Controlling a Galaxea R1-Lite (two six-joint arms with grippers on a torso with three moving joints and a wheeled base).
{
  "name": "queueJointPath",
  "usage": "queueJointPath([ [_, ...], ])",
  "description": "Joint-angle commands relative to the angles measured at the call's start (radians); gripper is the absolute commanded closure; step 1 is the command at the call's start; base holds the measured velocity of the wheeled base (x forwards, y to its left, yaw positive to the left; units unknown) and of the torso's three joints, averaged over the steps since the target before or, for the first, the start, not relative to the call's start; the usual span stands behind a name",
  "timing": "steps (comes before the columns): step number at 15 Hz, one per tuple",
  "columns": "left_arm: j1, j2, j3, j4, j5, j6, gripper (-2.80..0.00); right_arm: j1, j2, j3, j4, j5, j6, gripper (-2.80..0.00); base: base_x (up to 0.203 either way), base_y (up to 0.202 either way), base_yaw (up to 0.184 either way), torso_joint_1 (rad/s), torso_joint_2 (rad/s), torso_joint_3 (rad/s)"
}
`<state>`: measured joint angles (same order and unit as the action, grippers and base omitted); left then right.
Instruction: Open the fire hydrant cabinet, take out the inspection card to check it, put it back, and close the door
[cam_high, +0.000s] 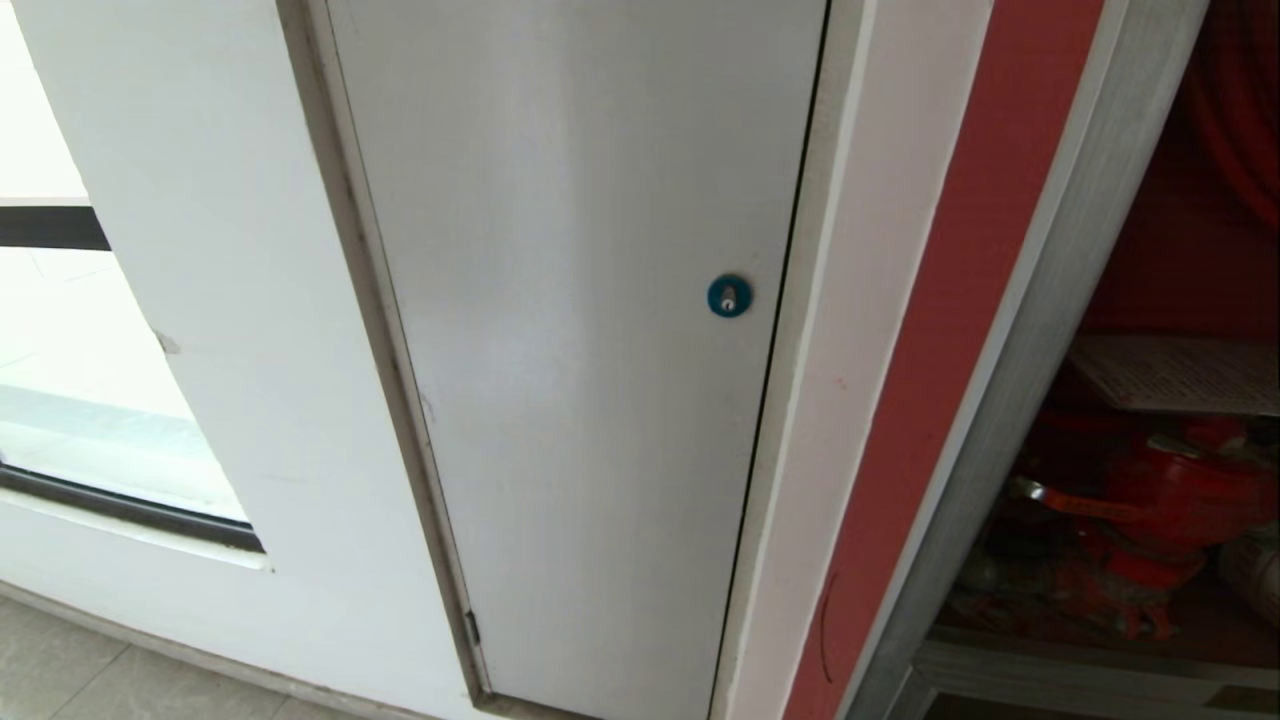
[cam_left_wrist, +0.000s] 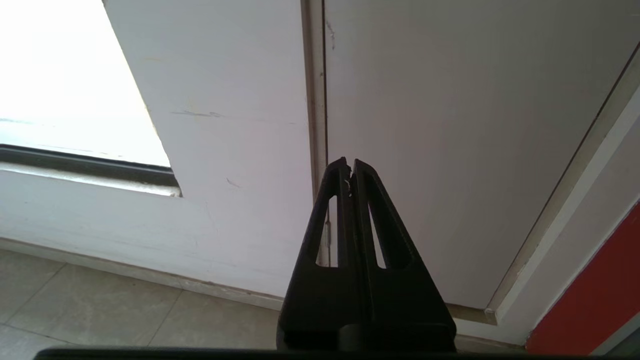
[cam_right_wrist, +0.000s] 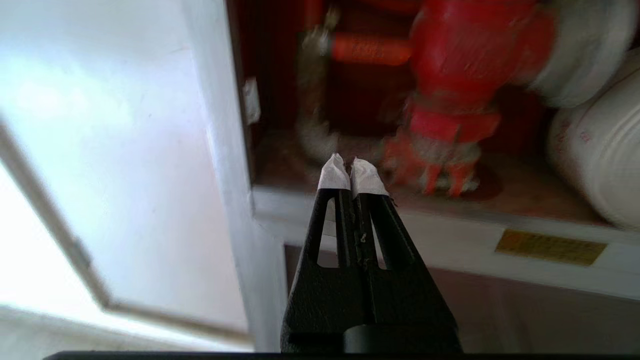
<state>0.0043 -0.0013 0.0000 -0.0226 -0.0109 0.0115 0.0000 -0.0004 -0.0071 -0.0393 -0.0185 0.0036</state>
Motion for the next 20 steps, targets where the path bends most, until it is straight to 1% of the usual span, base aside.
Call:
queueJointPath([
  [1,0.000,0.001,0.008,0.000,0.000,0.001,0.00,0.000,-0.003,0.007,0.047,0.006,0.009,0.00,0.000,0.000,0.000,0.000,0.00,0.000],
  [20,0.000,0.001,0.008,0.000,0.000,0.001,0.00,0.001,-0.001,0.007,0.041,0.008,0.014,0.00,0.000,0.000,0.000,0.000,0.00,0.000],
])
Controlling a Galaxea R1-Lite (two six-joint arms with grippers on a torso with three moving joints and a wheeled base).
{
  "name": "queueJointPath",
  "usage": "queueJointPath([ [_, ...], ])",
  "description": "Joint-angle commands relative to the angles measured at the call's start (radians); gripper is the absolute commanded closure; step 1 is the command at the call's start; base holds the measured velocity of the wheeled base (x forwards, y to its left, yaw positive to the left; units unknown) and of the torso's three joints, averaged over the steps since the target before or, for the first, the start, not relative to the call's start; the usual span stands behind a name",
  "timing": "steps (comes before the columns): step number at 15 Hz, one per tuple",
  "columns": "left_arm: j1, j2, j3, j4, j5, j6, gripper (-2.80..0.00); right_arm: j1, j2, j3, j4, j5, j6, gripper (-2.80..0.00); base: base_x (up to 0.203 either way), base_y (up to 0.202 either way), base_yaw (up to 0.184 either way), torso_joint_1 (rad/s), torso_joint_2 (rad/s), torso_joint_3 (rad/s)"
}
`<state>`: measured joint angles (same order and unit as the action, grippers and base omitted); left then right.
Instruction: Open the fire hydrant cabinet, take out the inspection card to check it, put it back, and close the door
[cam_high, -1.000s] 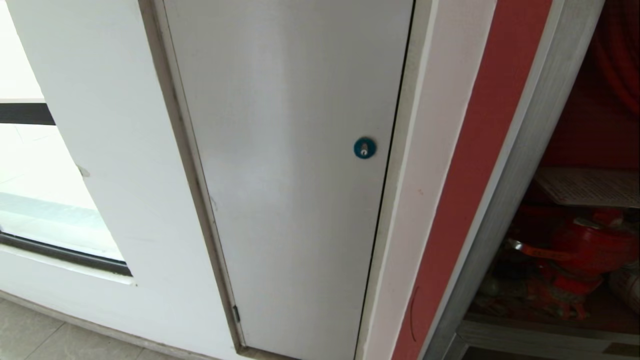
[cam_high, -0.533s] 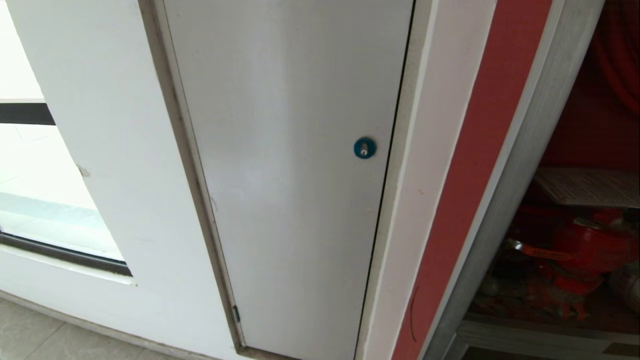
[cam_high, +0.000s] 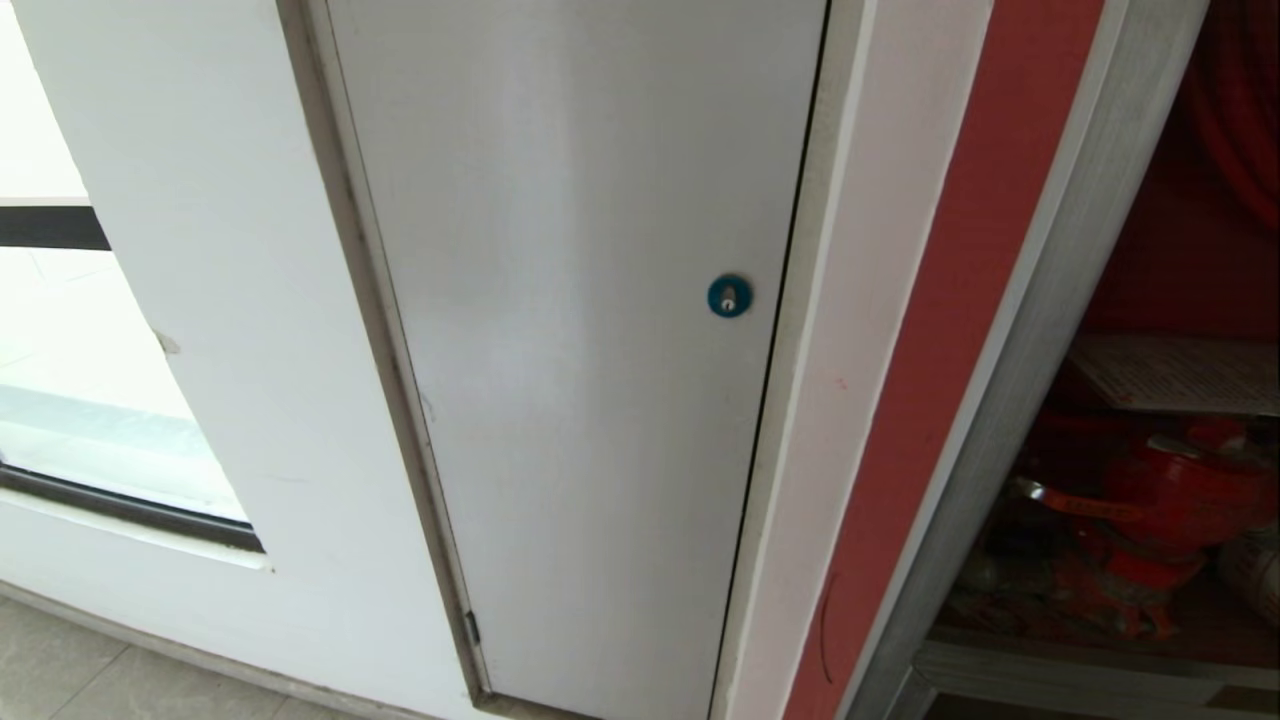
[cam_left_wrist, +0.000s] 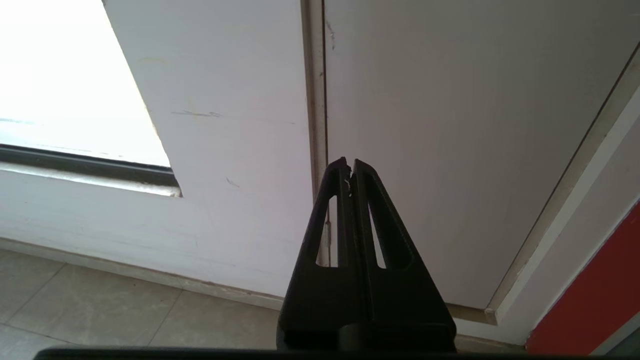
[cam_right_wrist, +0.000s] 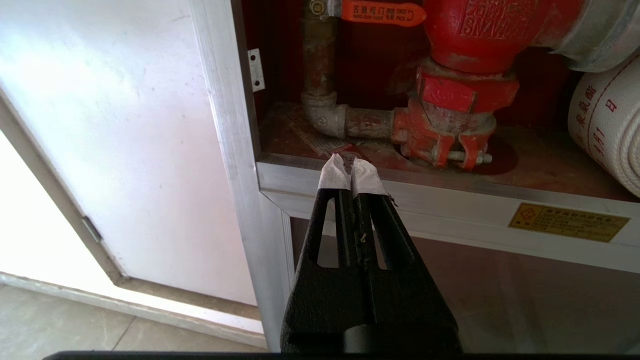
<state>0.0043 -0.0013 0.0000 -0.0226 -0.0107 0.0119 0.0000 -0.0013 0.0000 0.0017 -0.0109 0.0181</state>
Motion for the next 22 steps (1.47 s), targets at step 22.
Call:
queueJointPath([
  [22,0.000,0.001,0.008,0.000,0.000,0.000,0.00,0.000,0.000,0.000,0.000,0.000,-0.001,0.00,-0.117,0.000,0.000,0.000,0.00,0.002],
])
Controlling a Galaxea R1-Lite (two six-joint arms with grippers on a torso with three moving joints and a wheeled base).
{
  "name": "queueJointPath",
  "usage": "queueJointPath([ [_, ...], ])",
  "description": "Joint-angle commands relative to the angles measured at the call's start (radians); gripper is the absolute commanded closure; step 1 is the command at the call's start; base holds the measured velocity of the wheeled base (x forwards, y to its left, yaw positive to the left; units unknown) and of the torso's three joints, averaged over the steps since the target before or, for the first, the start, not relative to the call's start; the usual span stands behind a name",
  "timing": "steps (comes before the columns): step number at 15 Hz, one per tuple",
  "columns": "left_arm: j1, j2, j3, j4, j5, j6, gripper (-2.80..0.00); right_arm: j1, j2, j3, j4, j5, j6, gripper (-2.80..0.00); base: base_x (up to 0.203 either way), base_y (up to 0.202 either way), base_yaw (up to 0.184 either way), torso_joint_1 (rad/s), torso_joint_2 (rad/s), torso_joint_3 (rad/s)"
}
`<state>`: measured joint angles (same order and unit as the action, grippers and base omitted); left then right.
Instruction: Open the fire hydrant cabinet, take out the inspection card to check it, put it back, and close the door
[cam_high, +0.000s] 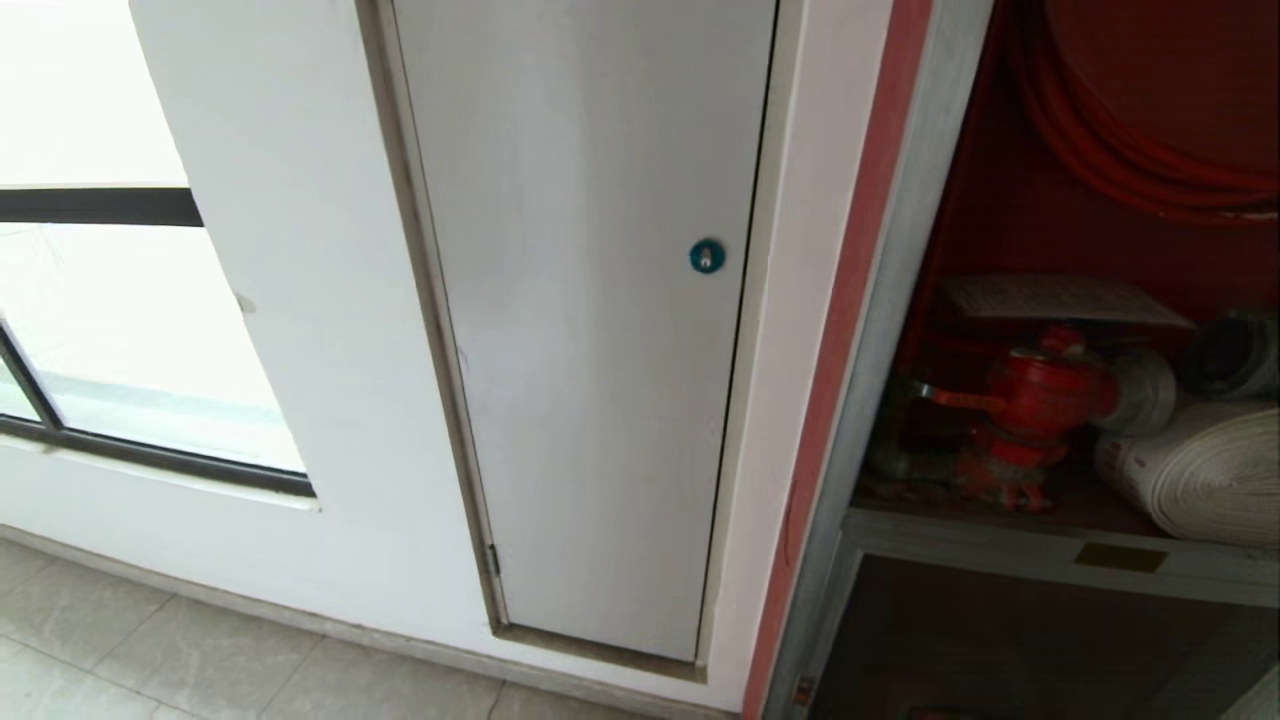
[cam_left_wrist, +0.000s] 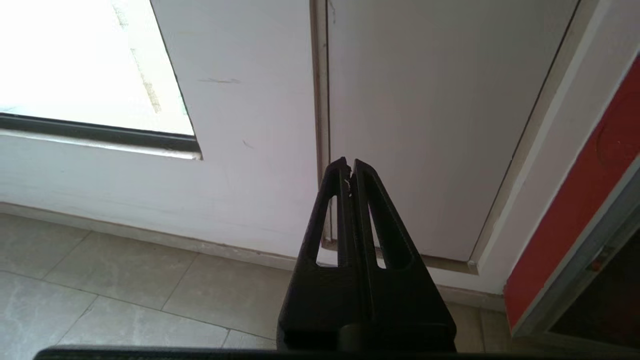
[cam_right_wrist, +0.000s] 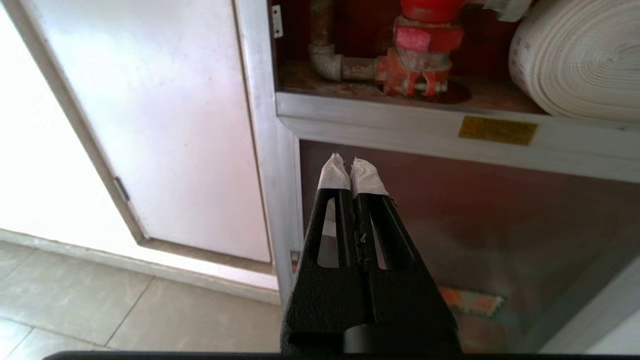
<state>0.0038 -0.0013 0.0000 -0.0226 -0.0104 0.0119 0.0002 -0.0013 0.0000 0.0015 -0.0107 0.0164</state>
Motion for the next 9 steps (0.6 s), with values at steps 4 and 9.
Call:
queueJointPath([
  [4,0.001,0.001,0.008,0.000,0.000,0.000,0.00,0.001,0.000,0.000,0.000,0.000,0.000,0.00,-0.196,0.000,0.002,0.001,0.00,0.002],
  [9,0.001,0.001,0.008,-0.002,0.000,0.000,0.00,0.001,0.000,0.000,0.000,0.000,0.000,0.00,-0.195,0.000,0.000,0.003,0.00,0.003],
])
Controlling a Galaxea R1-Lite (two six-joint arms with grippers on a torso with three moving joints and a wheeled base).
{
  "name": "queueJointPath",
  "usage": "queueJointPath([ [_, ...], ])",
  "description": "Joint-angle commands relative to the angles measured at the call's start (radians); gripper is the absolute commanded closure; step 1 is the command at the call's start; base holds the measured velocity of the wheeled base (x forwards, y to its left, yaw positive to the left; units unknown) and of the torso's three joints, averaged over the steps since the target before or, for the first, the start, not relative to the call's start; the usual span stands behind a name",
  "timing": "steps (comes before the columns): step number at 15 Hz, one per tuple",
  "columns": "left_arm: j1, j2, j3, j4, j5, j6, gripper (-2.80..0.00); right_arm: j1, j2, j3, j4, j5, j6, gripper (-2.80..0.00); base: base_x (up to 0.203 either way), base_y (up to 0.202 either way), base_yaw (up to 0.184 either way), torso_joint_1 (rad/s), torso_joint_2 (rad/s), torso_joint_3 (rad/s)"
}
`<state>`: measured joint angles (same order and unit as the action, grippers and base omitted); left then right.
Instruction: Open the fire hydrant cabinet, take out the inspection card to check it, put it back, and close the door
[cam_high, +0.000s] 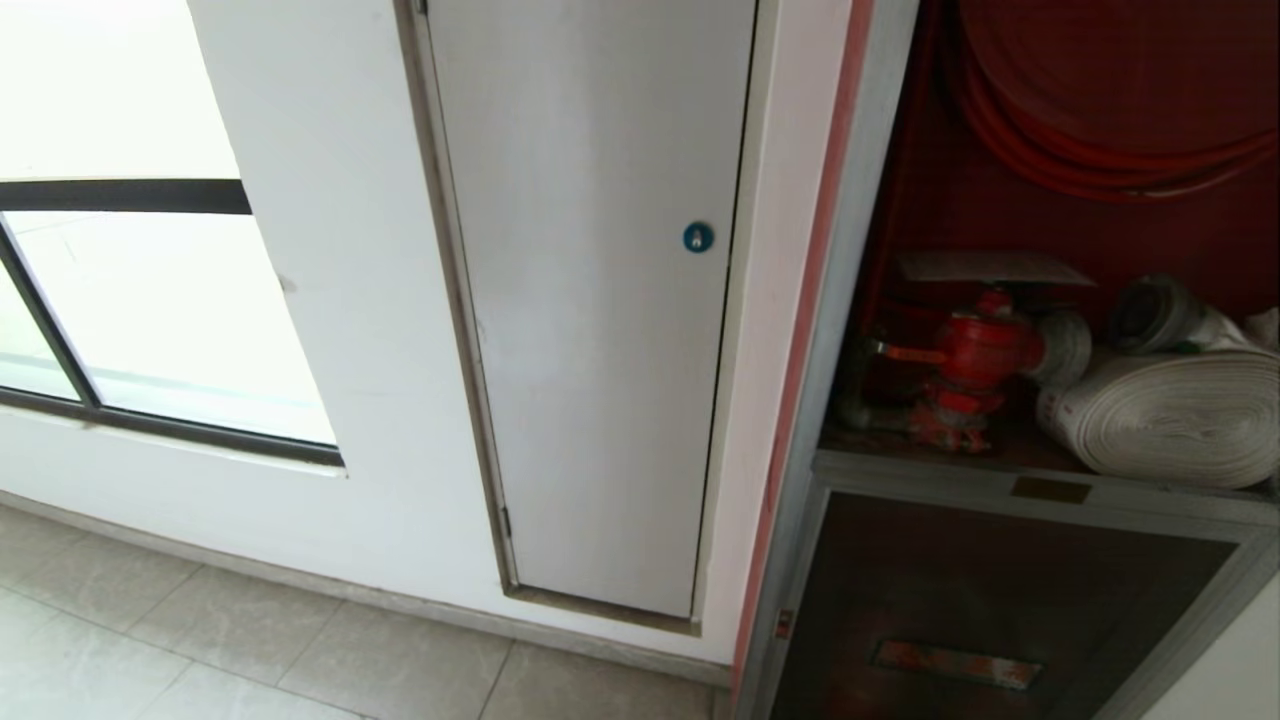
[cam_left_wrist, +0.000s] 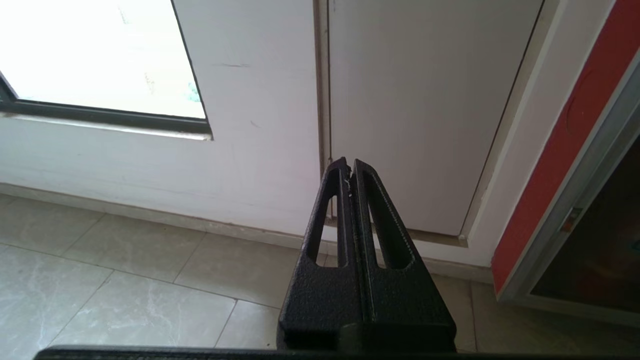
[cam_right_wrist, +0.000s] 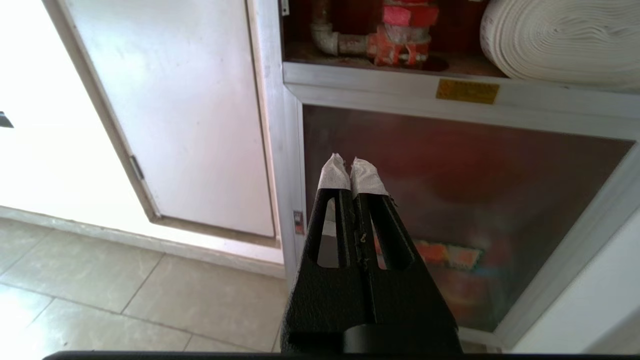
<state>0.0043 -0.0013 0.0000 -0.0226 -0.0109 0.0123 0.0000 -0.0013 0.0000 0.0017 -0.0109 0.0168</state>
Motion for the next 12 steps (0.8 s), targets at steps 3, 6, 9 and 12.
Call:
queueJointPath([
  [3,0.000,0.001,0.008,0.000,0.000,0.000,0.00,0.001,0.000,0.000,0.000,0.000,-0.001,0.00,-0.197,0.000,0.001,0.002,0.00,0.008],
  [6,0.000,0.001,0.006,0.000,0.000,0.000,0.00,0.001,0.000,0.000,0.000,0.000,-0.001,0.00,-0.197,0.000,0.000,0.002,0.00,0.005],
  [9,0.000,0.001,0.008,0.000,0.000,0.000,0.00,0.001,0.000,0.000,0.000,0.000,-0.001,0.00,-0.196,0.000,0.002,0.001,0.00,0.003],
  [12,0.000,0.001,0.008,0.000,0.000,0.000,0.00,0.001,0.000,0.000,0.000,0.000,-0.001,0.00,-0.183,0.000,0.001,0.003,0.00,0.001],
])
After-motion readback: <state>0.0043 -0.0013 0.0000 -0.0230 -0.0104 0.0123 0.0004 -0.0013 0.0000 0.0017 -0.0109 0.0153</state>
